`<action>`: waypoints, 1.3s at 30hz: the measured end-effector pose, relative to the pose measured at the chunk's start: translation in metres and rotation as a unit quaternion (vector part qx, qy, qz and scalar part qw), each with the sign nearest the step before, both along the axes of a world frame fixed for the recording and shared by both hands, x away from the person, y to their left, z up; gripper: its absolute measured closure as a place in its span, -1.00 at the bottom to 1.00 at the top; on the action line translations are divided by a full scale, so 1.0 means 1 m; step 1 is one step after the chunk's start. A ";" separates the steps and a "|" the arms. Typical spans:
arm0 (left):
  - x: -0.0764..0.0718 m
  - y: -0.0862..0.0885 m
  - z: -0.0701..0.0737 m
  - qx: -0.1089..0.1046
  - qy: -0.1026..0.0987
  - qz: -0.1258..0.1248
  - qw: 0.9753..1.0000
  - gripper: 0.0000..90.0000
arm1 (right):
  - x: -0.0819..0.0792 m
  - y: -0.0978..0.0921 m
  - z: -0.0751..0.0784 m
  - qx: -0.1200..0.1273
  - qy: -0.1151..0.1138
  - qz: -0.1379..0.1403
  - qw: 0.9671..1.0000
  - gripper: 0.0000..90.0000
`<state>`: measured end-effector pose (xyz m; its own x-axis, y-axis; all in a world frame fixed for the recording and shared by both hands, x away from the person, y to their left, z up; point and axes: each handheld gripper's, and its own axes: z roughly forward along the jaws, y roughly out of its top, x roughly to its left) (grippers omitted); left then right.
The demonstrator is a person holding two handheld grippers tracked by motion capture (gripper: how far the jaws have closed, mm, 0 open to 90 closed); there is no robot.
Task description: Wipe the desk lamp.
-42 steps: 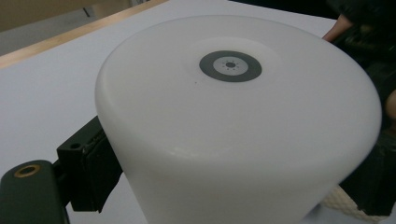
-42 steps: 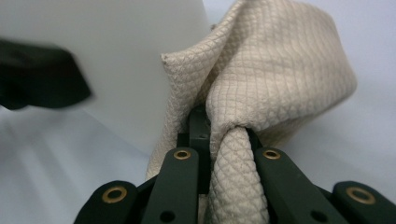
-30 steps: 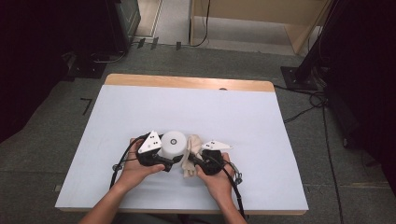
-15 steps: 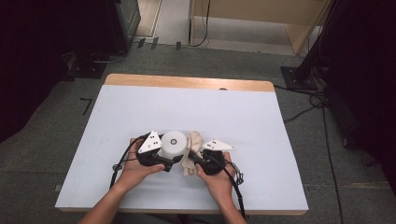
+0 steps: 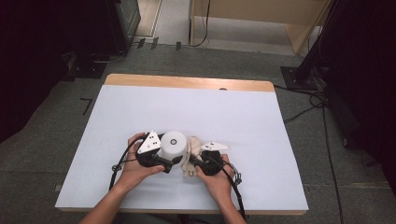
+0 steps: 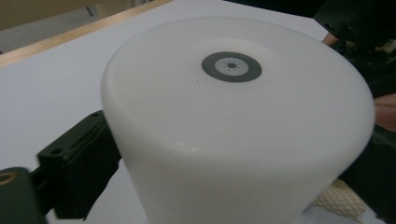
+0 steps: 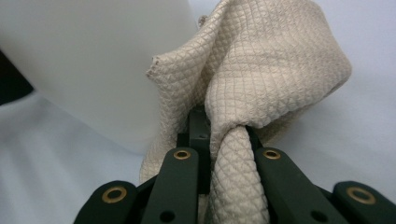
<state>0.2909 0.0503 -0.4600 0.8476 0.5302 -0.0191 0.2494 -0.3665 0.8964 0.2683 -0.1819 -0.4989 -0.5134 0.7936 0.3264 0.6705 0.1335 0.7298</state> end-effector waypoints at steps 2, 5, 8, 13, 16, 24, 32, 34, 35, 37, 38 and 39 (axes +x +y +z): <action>-0.001 0.002 0.001 -0.009 0.005 0.019 1.000 -1.00 | 0.000 -0.002 0.000 -0.001 0.000 0.000 1.000 0.87; -0.006 -0.004 0.002 -0.010 0.008 0.042 0.999 -1.00 | 0.001 -0.003 0.000 -0.002 0.002 -0.003 1.000 0.87; -0.010 -0.014 0.003 0.001 0.007 0.069 0.998 -1.00 | 0.001 -0.003 0.001 -0.003 0.002 -0.004 1.000 0.87; -0.011 -0.019 0.002 0.014 0.004 0.083 0.996 -0.82 | 0.000 -0.002 0.000 -0.006 -0.002 -0.001 1.000 0.87; -0.008 -0.015 0.002 0.011 0.002 0.066 0.998 -0.81 | 0.000 -0.002 0.001 -0.006 -0.004 -0.002 1.000 0.87; 0.003 -0.004 0.000 0.002 -0.005 -0.032 0.999 -0.81 | -0.006 -0.011 0.025 0.018 -0.041 -0.007 0.999 0.87; 0.001 -0.006 0.000 0.006 -0.004 -0.026 1.000 -0.81 | -0.017 -0.013 0.060 0.038 -0.100 -0.009 0.994 0.87; 0.001 -0.006 0.000 0.005 -0.003 -0.026 1.000 -0.81 | -0.016 -0.010 0.055 0.035 -0.093 -0.006 0.995 0.87; 0.001 -0.006 0.000 0.006 -0.003 -0.025 1.000 -0.81 | -0.015 -0.008 0.051 0.032 -0.089 -0.004 0.995 0.87; 0.001 -0.006 0.000 0.006 -0.003 -0.024 1.000 -0.81 | -0.014 -0.003 0.044 0.028 -0.078 0.002 0.997 0.87; 0.000 -0.006 0.000 0.005 -0.002 -0.024 1.000 -0.81 | -0.013 -0.001 0.041 0.023 -0.078 0.000 0.997 0.87; 0.000 -0.006 0.000 0.005 -0.002 -0.024 1.000 -0.81 | -0.013 0.000 0.038 0.017 -0.075 -0.002 0.997 0.87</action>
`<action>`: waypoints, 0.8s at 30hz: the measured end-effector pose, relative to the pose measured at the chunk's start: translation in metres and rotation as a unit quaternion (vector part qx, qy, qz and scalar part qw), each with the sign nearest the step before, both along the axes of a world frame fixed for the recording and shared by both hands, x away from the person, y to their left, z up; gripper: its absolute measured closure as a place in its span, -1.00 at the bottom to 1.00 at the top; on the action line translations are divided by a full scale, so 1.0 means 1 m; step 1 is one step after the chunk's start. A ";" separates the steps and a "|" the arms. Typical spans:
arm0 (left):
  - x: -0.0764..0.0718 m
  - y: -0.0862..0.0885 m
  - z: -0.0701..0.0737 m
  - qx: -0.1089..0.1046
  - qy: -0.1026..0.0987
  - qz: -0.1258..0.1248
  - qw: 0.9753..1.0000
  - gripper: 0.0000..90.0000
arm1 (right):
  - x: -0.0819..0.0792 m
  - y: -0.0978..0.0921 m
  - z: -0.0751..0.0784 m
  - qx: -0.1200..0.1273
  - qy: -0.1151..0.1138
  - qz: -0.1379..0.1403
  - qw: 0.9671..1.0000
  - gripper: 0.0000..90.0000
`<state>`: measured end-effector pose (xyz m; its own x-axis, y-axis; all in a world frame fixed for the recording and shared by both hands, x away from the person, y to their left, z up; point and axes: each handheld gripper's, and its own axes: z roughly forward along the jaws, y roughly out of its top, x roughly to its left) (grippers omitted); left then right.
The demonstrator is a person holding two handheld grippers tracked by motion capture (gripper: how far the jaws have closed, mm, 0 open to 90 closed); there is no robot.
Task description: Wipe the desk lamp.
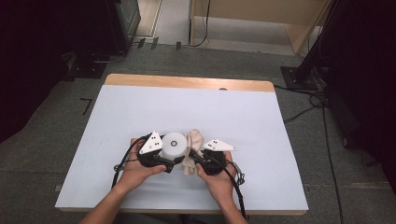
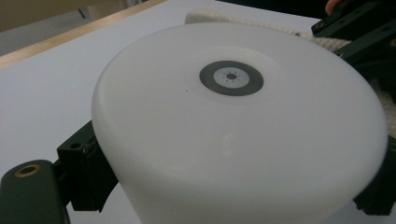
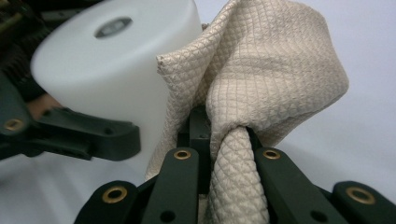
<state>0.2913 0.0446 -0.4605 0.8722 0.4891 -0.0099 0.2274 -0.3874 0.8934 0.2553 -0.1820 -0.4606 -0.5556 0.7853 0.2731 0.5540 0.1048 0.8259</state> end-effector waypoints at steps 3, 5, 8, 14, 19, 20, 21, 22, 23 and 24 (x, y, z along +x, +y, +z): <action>0.000 0.000 0.000 0.000 0.000 0.000 1.000 -0.81 | 0.003 0.000 -0.008 -0.001 0.018 0.001 1.000 0.87; 0.000 0.000 0.000 0.000 0.000 0.000 1.000 -0.81 | 0.005 0.001 -0.017 -0.010 0.038 0.001 0.999 0.87; 0.000 0.000 0.000 -0.001 0.000 0.000 1.000 -0.81 | 0.008 0.002 -0.030 -0.021 0.063 0.002 0.998 0.87; 0.000 0.000 0.000 -0.002 0.000 -0.001 1.000 -0.81 | 0.009 0.002 -0.032 -0.020 0.069 0.003 0.997 0.87; 0.000 0.000 -0.001 -0.003 0.000 -0.001 1.000 -0.81 | 0.004 -0.001 -0.010 0.003 0.023 0.004 1.000 0.87; 0.000 0.000 -0.001 -0.003 0.000 -0.001 1.000 -0.81 | 0.003 -0.002 -0.006 0.007 0.016 0.005 1.000 0.87; 0.000 0.000 -0.001 -0.003 0.000 -0.001 1.000 -0.81 | 0.000 -0.003 0.001 0.013 0.004 0.005 1.000 0.87; 0.000 0.000 -0.001 -0.003 0.000 -0.001 1.000 -0.81 | -0.001 -0.003 0.005 0.016 -0.003 0.006 1.000 0.87; 0.000 0.000 -0.001 -0.003 0.000 -0.001 1.000 -0.81 | -0.002 -0.003 0.009 0.017 -0.011 0.006 1.000 0.87; 0.000 0.000 -0.001 -0.003 0.000 -0.001 1.000 -0.81 | -0.004 -0.003 0.012 0.019 -0.015 0.004 1.000 0.87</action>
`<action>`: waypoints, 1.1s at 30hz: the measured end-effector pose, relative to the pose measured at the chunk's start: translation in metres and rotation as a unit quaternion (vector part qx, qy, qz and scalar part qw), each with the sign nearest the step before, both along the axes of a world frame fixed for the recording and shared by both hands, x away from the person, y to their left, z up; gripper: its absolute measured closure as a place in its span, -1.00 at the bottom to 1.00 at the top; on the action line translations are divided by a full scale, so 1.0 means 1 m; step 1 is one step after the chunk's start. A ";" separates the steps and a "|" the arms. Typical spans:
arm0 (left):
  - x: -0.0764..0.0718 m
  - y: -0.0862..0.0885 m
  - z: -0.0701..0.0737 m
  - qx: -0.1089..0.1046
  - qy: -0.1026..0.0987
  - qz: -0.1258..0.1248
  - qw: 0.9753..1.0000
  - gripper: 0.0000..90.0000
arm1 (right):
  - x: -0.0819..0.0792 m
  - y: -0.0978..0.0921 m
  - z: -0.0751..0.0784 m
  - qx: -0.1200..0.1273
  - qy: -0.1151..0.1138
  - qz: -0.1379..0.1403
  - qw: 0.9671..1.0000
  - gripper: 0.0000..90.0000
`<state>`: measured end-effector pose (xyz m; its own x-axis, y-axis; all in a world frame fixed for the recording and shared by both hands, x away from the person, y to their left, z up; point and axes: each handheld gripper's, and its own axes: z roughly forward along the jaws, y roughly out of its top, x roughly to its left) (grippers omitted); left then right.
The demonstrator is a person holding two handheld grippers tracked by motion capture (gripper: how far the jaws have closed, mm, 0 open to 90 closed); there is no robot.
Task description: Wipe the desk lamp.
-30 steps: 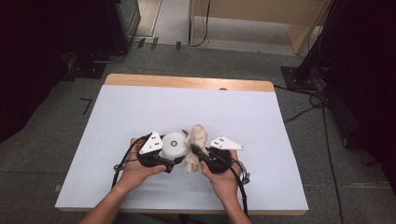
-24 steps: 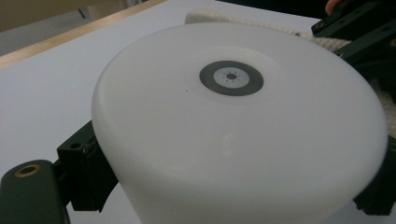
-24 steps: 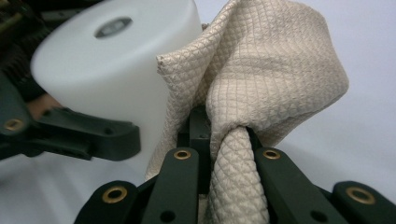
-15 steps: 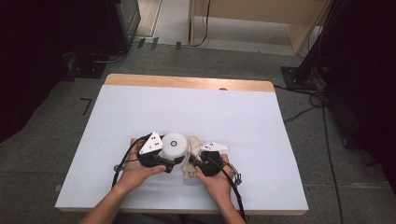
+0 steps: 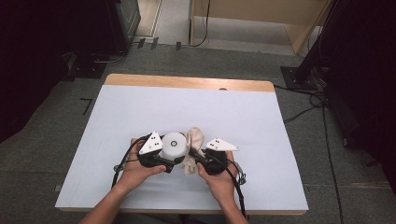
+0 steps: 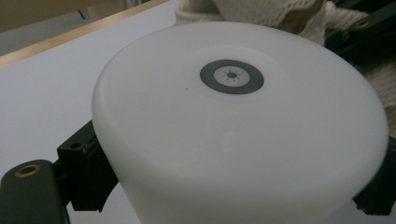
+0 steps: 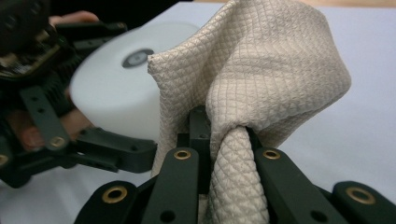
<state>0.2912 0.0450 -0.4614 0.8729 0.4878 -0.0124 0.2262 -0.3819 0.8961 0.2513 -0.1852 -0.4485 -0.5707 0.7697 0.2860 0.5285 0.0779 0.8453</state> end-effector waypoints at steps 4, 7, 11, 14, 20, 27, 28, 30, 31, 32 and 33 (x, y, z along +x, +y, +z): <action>0.000 0.000 0.000 -0.001 0.000 0.000 1.000 -0.81 | -0.001 0.000 0.001 0.001 -0.002 0.000 1.000 0.87; 0.000 0.000 0.000 -0.001 0.000 0.000 1.000 -0.81 | 0.002 0.000 -0.008 0.004 0.018 -0.001 1.000 0.87; 0.000 0.000 0.000 -0.001 0.000 -0.001 1.000 -0.81 | 0.009 0.001 -0.030 -0.002 0.063 -0.001 0.998 0.87; 0.000 0.000 0.000 -0.001 0.000 -0.001 1.000 -0.81 | 0.013 0.002 -0.044 -0.016 0.085 0.000 0.996 0.87; 0.000 0.000 0.000 -0.002 0.000 -0.001 1.000 -0.81 | 0.014 0.003 -0.051 -0.018 0.101 -0.002 0.995 0.87; 0.000 0.000 0.000 -0.003 0.001 -0.001 1.000 -0.81 | 0.004 -0.001 -0.018 0.013 0.032 0.002 0.999 0.87; 0.000 0.000 0.000 -0.003 0.002 0.000 1.000 -0.81 | 0.002 -0.001 -0.012 0.015 0.017 0.003 1.000 0.87; 0.000 0.001 0.000 -0.002 0.001 -0.002 1.000 -0.81 | -0.001 -0.002 -0.005 0.013 0.006 0.002 1.000 0.87; 0.000 0.001 0.000 -0.003 0.002 -0.002 1.000 -0.81 | 0.000 -0.002 -0.005 0.011 0.003 0.003 1.000 0.87; 0.000 0.001 0.000 -0.003 0.001 -0.001 1.000 -0.81 | 0.000 -0.002 -0.006 0.011 0.006 0.002 1.000 0.87; -0.001 0.001 0.000 -0.006 0.000 0.003 1.000 -0.82 | 0.001 -0.003 -0.008 0.007 0.013 0.001 1.000 0.87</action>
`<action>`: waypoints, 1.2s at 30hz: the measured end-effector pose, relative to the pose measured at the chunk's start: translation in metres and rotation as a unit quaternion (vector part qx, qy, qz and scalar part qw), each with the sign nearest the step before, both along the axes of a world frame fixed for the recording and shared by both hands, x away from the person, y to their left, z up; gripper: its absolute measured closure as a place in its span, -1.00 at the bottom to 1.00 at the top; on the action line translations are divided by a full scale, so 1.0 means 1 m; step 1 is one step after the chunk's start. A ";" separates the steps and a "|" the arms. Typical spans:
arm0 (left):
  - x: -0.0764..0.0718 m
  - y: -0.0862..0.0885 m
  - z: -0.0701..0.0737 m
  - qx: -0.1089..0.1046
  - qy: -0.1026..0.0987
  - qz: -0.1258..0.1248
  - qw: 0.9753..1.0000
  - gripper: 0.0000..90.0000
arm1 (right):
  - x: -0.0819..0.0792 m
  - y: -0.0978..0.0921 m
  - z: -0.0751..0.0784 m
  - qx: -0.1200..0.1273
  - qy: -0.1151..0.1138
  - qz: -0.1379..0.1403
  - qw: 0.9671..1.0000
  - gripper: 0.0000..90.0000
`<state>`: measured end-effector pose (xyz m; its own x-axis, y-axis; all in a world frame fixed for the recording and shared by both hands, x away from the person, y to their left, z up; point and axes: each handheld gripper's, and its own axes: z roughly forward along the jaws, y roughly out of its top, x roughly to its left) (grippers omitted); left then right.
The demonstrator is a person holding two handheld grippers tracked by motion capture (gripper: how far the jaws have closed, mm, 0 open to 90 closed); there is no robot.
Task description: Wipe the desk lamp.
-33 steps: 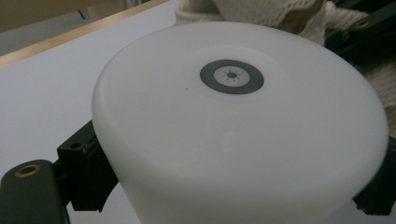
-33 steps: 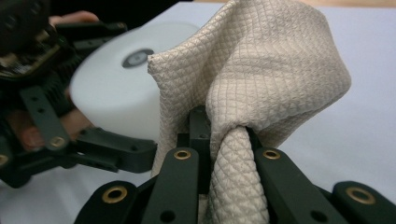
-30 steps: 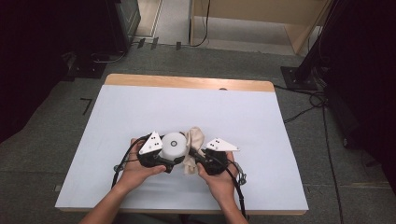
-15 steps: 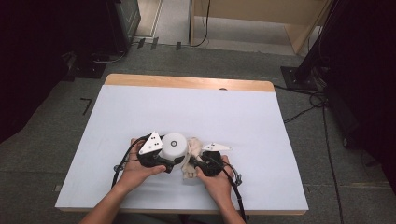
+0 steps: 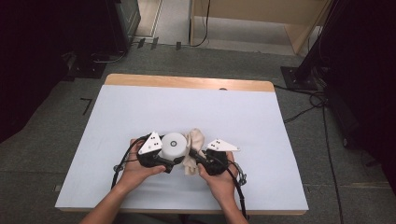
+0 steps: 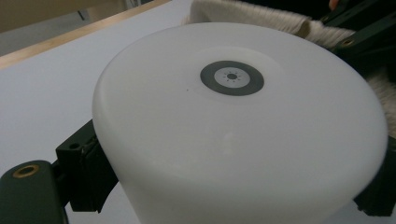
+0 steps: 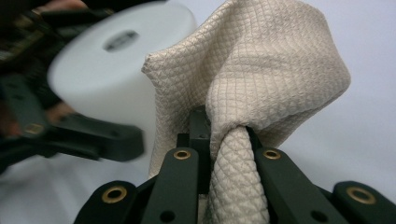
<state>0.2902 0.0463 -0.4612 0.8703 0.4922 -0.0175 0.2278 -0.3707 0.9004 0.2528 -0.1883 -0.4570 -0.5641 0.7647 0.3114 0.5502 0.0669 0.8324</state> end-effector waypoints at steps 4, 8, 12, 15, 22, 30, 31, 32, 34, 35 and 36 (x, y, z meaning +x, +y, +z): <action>-0.006 0.001 0.003 -0.008 -0.004 0.037 0.999 -1.00 | 0.007 -0.006 -0.014 0.005 0.034 -0.008 0.999 0.87; -0.015 -0.002 0.006 -0.012 0.006 0.077 0.997 -1.00 | 0.010 -0.010 -0.020 0.004 0.044 -0.014 0.999 0.87; -0.024 -0.016 0.006 0.009 0.031 0.142 0.989 -1.00 | 0.010 -0.010 -0.020 0.001 0.044 -0.015 0.999 0.87; -0.029 -0.025 0.007 0.015 0.033 0.180 0.983 -1.00 | 0.010 -0.010 -0.022 -0.001 0.045 -0.016 0.999 0.86; -0.024 -0.018 0.006 0.004 0.023 0.168 0.986 -0.82 | 0.011 -0.007 -0.024 -0.002 0.049 -0.012 0.999 0.86; -0.006 -0.002 0.009 -0.008 0.021 0.077 0.997 -0.81 | 0.009 -0.008 -0.019 -0.001 0.036 -0.011 0.999 0.86; -0.003 0.002 0.010 -0.016 0.025 0.048 0.998 -0.81 | 0.009 -0.010 -0.017 -0.001 0.033 -0.012 0.999 0.86; -0.002 0.003 0.011 -0.020 0.025 0.031 0.999 -0.81 | 0.009 -0.012 -0.015 0.002 0.034 -0.015 0.999 0.86; -0.001 0.004 0.012 -0.020 0.017 0.003 1.000 -0.81 | 0.010 -0.014 -0.013 0.005 0.028 -0.018 0.999 0.86; -0.001 0.003 0.011 -0.012 0.009 -0.003 1.000 -0.81 | 0.009 -0.016 -0.012 0.006 0.028 -0.020 0.999 0.86; -0.001 0.001 0.010 0.002 0.001 -0.004 1.000 -0.81 | 0.009 -0.017 -0.011 0.008 0.026 -0.021 0.999 0.86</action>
